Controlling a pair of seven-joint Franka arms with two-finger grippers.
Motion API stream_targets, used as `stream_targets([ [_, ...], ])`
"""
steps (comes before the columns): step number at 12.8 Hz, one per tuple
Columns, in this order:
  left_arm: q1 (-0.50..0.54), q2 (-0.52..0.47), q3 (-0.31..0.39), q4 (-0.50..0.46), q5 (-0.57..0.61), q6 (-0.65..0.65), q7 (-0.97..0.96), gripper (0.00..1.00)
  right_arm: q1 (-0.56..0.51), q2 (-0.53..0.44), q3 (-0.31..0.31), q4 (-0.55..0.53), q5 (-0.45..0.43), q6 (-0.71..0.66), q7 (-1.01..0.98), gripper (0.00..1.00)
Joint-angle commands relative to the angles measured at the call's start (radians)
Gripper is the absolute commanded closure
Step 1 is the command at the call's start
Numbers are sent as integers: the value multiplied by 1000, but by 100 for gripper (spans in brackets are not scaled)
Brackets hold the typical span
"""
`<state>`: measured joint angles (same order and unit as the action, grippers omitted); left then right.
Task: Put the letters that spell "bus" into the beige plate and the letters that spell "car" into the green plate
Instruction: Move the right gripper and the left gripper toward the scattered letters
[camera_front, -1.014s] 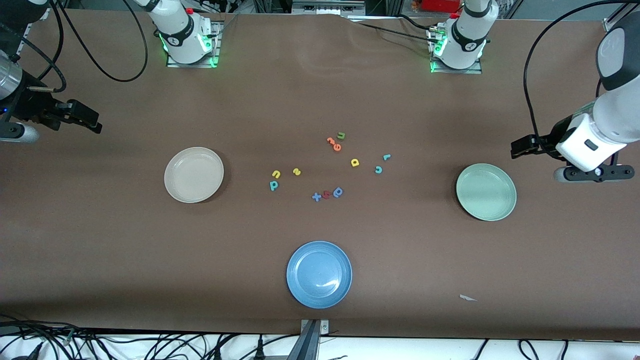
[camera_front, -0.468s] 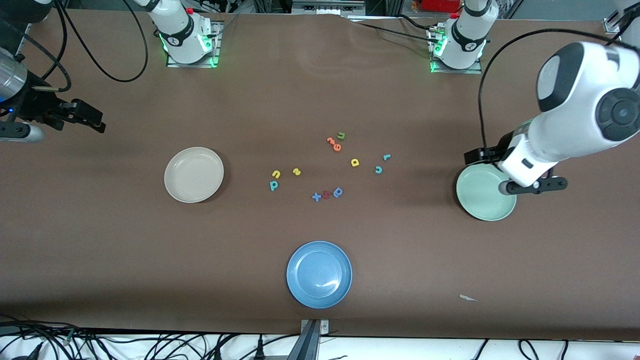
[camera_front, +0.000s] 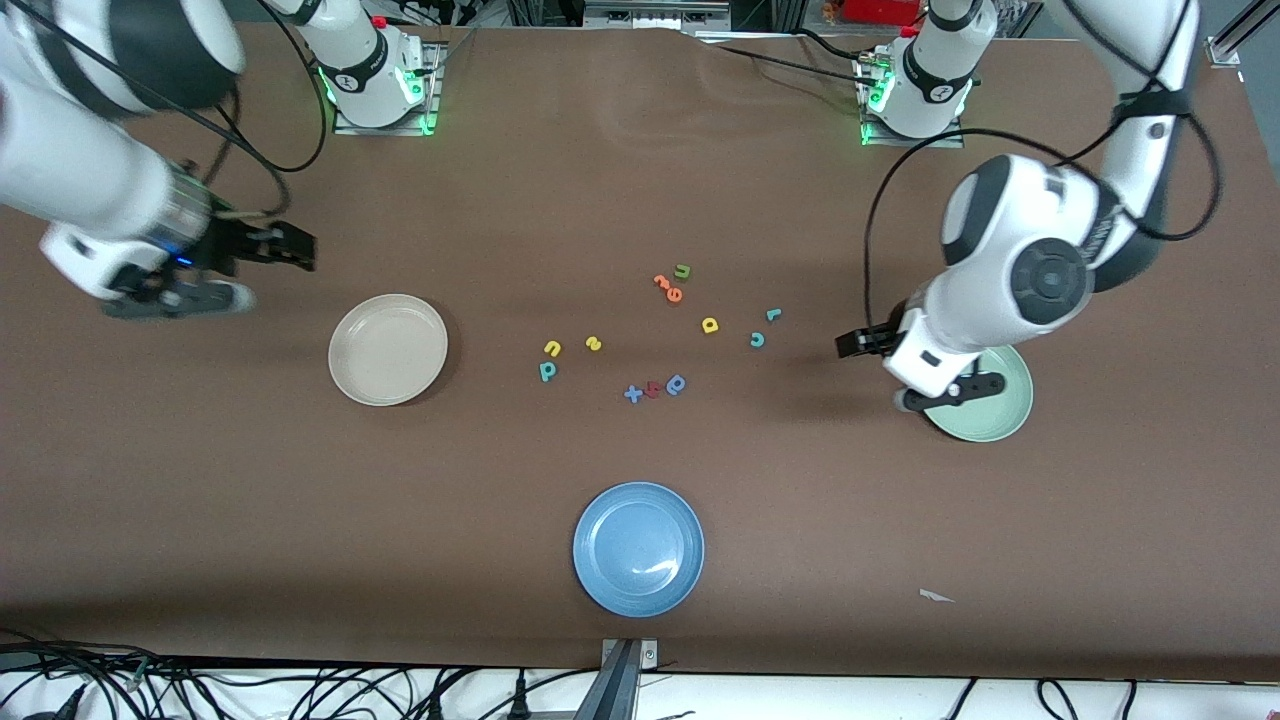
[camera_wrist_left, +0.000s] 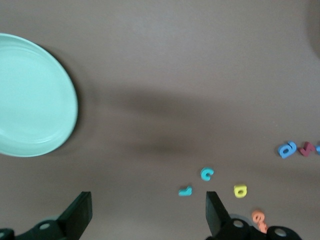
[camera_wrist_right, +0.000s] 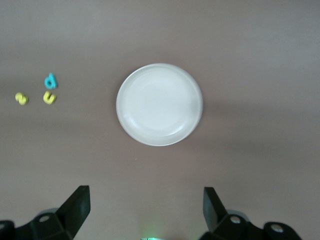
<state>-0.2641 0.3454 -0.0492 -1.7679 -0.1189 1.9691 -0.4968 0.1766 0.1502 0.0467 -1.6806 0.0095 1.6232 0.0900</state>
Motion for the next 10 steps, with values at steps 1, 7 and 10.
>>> stream_targets([
  [1, -72, -26, 11, -169, -19, 187, -74, 0, 93, 110, -2, 21, 0, 68, 10, 0],
  [7, -167, 36, 5, -404, -19, 560, -155, 1, 222, 355, -1, 22, 6, 490, 180, 13],
  [10, -190, 81, 5, -406, -19, 583, -175, 10, 262, 474, -1, 24, 6, 690, 264, 26],
])
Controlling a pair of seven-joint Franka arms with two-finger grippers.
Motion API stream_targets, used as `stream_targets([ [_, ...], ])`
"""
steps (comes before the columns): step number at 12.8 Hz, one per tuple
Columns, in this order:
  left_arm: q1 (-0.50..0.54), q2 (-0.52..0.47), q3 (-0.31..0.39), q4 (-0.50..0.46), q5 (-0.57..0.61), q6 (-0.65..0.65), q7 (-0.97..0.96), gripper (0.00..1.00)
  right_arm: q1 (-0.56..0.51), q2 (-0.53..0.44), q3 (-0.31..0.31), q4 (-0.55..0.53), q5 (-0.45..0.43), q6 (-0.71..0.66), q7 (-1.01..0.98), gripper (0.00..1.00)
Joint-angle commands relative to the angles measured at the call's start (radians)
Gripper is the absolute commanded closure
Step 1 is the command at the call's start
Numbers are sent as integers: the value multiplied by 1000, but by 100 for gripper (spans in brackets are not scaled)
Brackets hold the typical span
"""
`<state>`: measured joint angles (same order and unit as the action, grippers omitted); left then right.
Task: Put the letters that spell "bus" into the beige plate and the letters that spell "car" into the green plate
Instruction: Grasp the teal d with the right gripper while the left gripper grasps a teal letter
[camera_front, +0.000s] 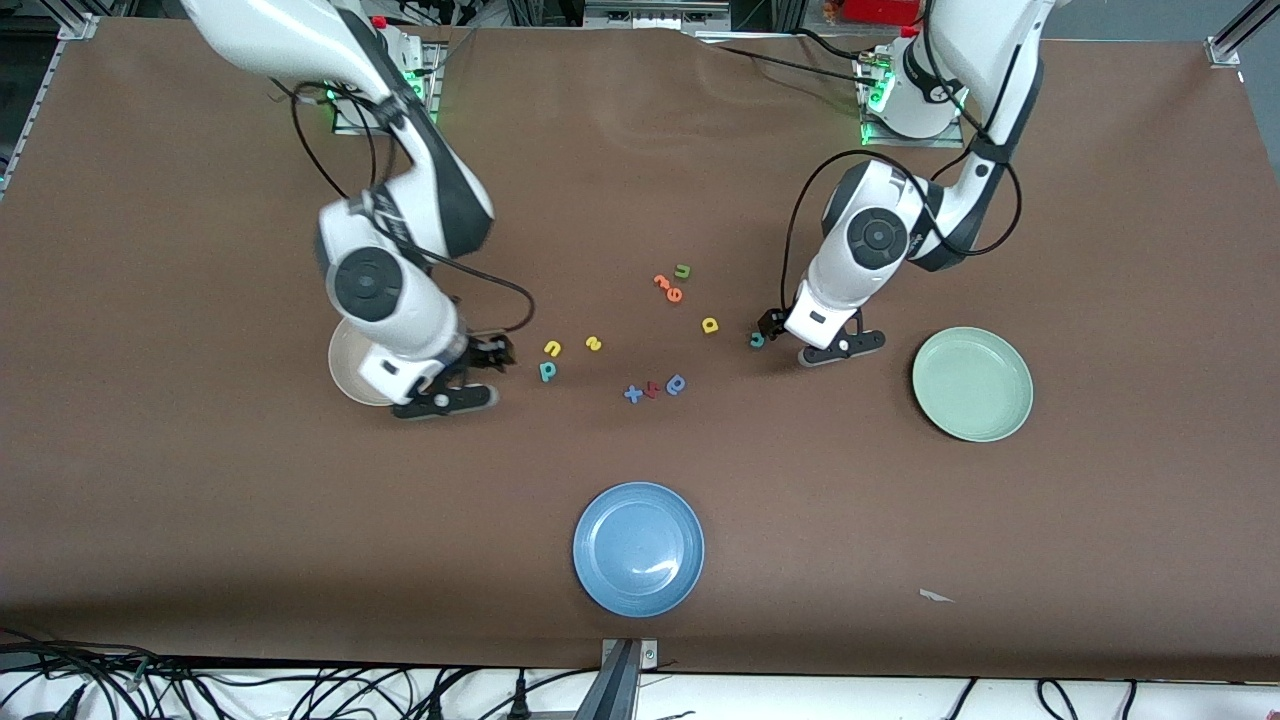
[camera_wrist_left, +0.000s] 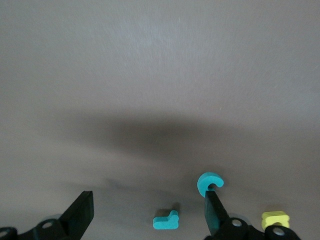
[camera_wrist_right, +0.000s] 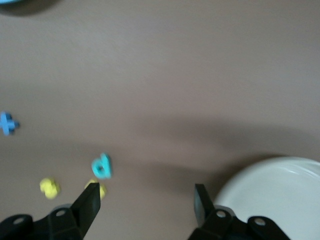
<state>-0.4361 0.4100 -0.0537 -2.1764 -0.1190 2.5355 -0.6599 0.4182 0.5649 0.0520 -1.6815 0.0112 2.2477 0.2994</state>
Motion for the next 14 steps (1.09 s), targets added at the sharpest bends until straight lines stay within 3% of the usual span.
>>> stream_targets([
  [1, -19, 15, 9, -2, -19, 17, -14, 14, 48, 67, -6, 25, 3, 70, 79, 40],
  [4, -13, 23, -6, -9, -22, 16, -14, 34, 76, 108, -7, 25, 4, 85, 122, 41],
  [7, -21, 36, -8, 0, -111, 17, -12, 39, 109, 135, -7, 23, 1, 115, 162, 41],
  [11, -23, 55, -8, 7, -114, 17, -18, 42, 113, 161, -7, 20, 3, 147, 164, 41],
  [13, -24, 67, -8, 9, -114, 17, -29, 47, 113, 170, -7, 20, 3, 150, 164, 46],
  [14, -30, 67, -12, 9, -114, 17, -35, 47, 113, 176, -9, 20, 3, 150, 164, 58],
])
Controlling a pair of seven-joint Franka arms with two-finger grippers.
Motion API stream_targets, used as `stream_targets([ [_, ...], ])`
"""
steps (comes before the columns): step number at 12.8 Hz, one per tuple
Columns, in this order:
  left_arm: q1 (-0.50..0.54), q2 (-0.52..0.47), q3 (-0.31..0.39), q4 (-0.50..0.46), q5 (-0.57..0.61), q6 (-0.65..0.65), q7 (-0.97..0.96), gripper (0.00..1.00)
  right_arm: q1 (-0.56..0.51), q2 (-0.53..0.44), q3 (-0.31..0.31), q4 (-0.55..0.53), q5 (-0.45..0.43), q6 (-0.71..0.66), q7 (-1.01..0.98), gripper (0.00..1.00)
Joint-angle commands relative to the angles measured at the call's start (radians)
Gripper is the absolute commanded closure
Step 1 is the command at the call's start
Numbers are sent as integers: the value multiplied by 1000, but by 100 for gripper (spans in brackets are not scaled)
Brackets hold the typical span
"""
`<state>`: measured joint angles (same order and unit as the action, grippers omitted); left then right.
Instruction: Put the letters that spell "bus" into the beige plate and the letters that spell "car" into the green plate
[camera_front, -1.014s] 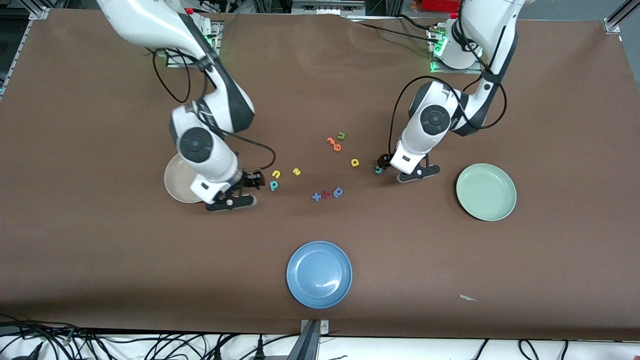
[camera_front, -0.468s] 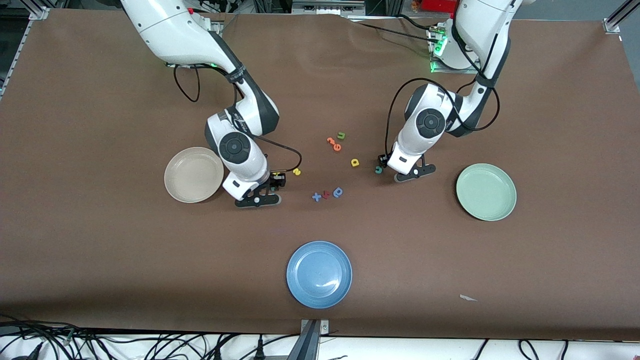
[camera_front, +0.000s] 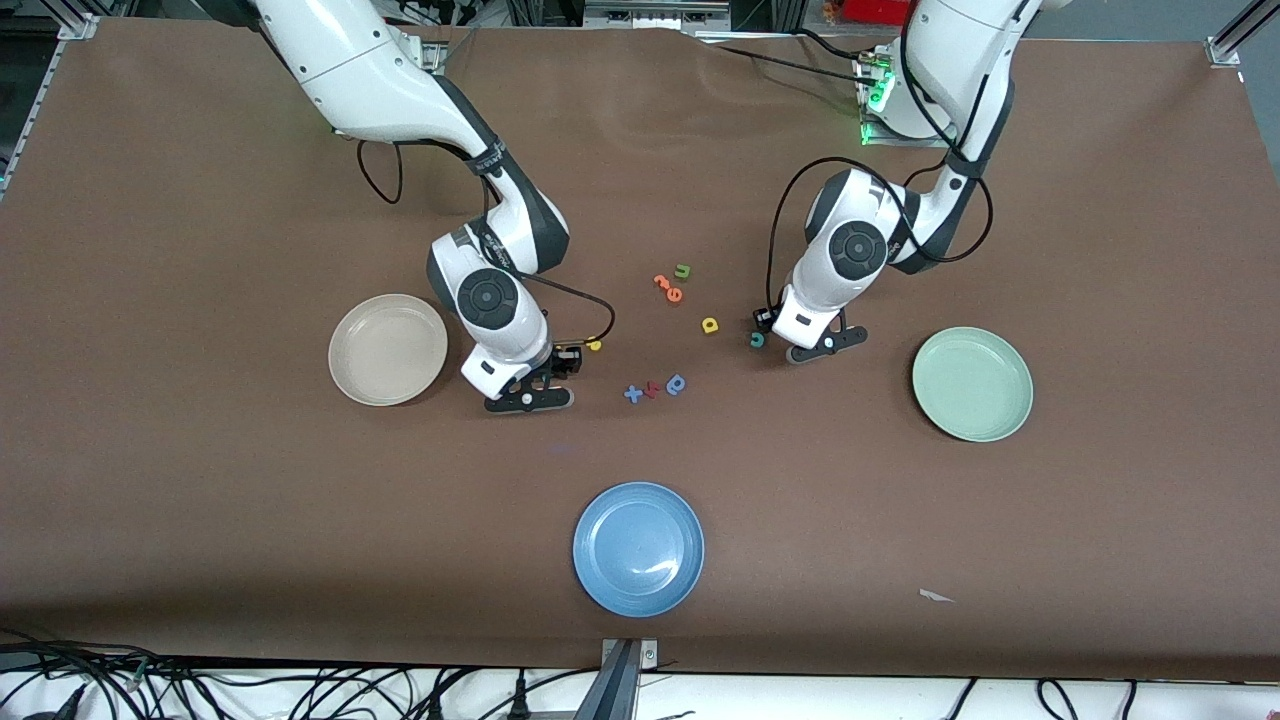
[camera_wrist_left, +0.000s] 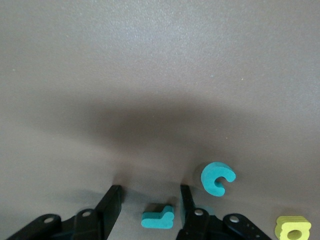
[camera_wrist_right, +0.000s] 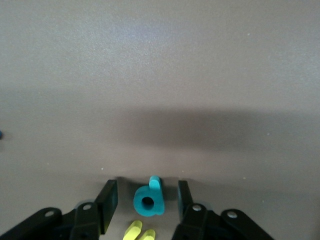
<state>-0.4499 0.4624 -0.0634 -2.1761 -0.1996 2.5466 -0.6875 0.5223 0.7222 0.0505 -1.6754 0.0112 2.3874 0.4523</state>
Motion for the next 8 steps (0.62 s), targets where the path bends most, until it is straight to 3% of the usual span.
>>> stream_targets([
  [1, -16, 15, -3, 9, -34, 6, -15, 49, 7, 19, -6, 14, 3, 9, 9, 70],
  [2, -18, 15, -3, 9, -34, 6, -17, 51, 7, 19, -6, 14, 1, 9, 9, 79],
  [8, -26, 15, -21, 10, -34, 6, -50, 51, 4, 13, -8, 29, -4, -16, -12, 85],
])
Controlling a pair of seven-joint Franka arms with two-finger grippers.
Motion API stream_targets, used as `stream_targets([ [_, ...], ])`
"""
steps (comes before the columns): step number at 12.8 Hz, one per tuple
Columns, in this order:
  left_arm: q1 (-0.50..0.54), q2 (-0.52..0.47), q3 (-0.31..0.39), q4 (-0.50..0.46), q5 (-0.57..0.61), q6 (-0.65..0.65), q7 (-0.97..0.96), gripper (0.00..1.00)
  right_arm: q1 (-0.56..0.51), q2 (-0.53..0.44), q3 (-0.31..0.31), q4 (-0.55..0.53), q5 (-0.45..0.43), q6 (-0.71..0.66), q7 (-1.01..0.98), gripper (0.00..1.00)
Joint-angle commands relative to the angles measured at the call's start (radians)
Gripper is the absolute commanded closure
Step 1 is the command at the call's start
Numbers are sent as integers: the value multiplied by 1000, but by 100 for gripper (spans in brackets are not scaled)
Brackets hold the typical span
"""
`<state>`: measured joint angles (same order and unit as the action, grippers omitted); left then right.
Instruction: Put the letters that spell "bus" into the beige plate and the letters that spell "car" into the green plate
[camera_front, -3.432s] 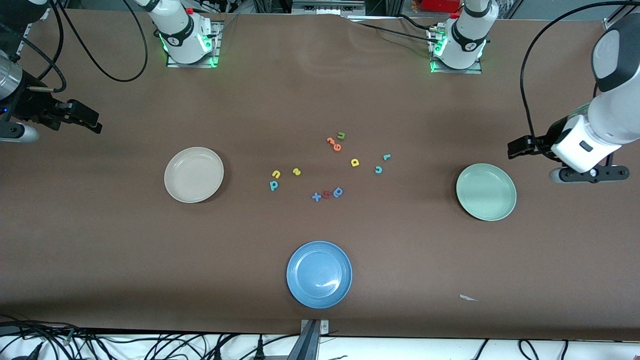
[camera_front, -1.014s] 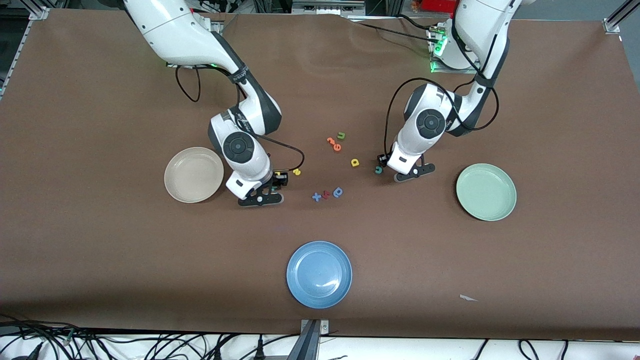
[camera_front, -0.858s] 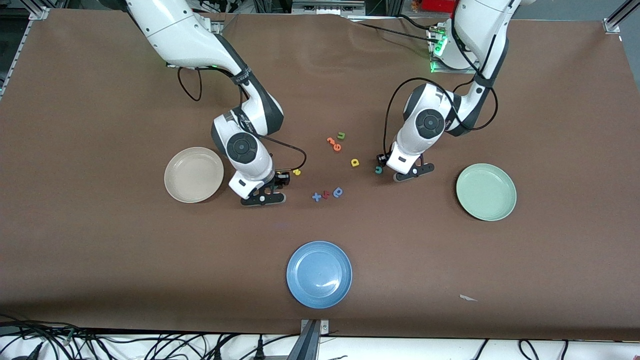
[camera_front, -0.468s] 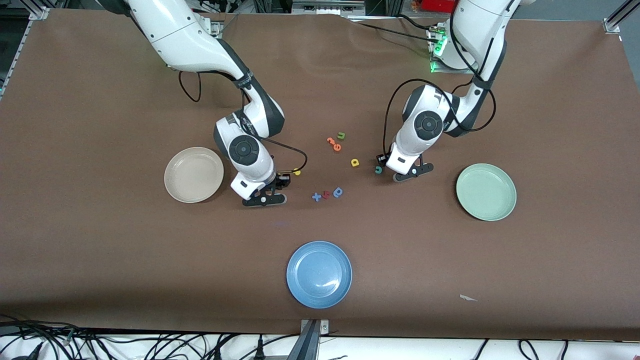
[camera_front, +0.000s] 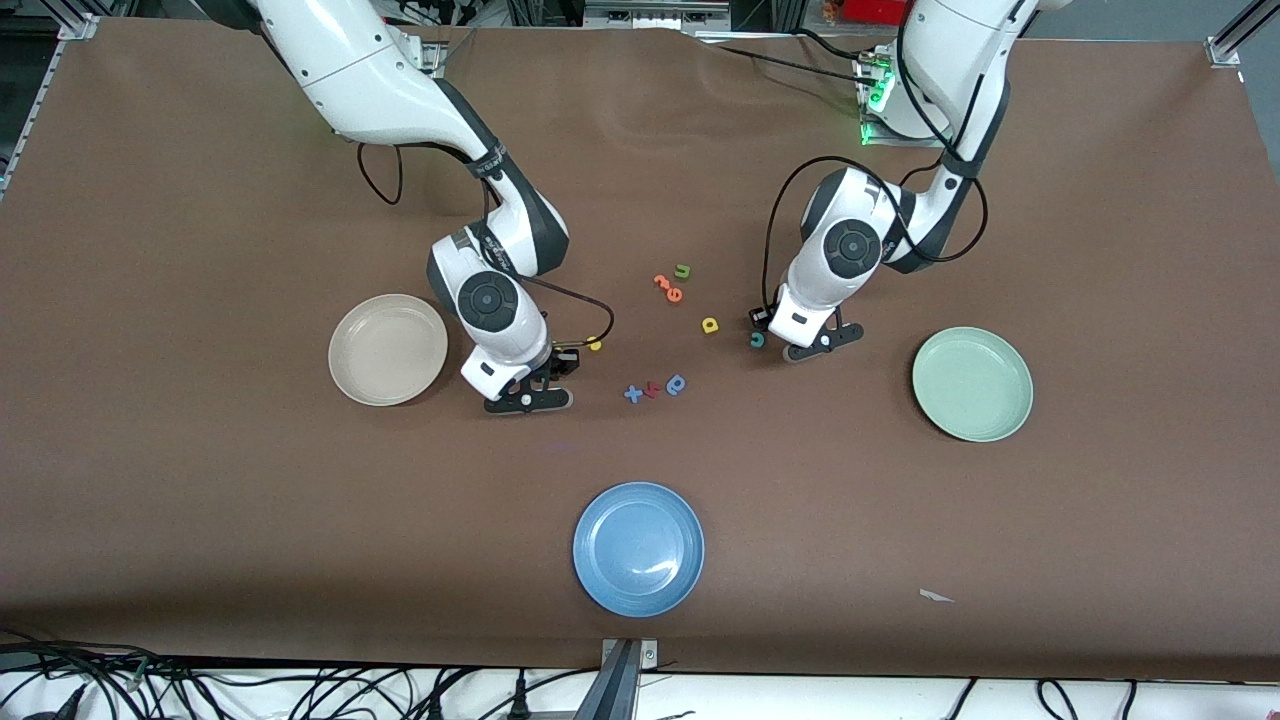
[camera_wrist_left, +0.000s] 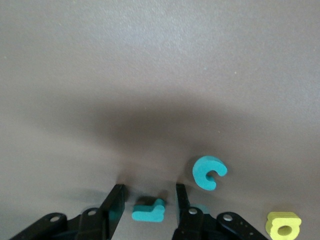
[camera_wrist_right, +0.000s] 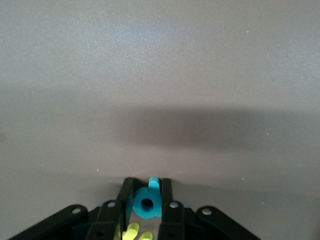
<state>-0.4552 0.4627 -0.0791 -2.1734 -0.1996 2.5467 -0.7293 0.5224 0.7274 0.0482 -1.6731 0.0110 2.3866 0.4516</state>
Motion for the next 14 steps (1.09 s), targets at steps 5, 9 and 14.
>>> stream_targets([
  [5, -22, 20, -5, 7, -32, 6, -13, 61, -4, -81, -99, 92, -11, -257, -108, 85],
  [9, -22, 27, -5, 15, -30, 6, -13, 74, -15, -129, -231, 50, 3, -460, -307, 85],
  [14, -13, 24, -5, 36, -24, 0, -6, 83, -15, -160, -260, -109, 3, -435, -307, 84],
])
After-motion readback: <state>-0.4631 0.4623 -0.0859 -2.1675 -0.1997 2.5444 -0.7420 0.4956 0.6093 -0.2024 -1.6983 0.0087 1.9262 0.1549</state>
